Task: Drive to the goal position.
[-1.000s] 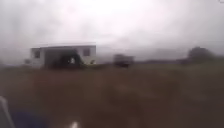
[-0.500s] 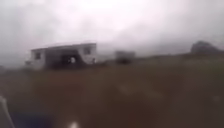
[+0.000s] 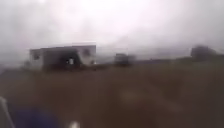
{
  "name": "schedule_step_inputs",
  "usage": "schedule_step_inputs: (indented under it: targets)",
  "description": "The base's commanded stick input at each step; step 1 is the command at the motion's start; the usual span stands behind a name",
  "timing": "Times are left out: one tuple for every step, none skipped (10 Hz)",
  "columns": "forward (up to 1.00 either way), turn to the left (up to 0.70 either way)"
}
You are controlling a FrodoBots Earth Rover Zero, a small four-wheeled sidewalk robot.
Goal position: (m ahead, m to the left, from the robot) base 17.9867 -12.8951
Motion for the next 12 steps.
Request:
schedule_step_inputs:
  targets:
    - [0.70,0.00]
    - [0.70,0.00]
    - [0.70,0.00]
    - [0.70,0.00]
    - [0.70,0.00]
    - [0.70,0.00]
    - [0.70,0.00]
    - [0.70,0.00]
    - [0.70,0.00]
    - [0.70,0.00]
    - [0.70,0.00]
    - [0.70,0.00]
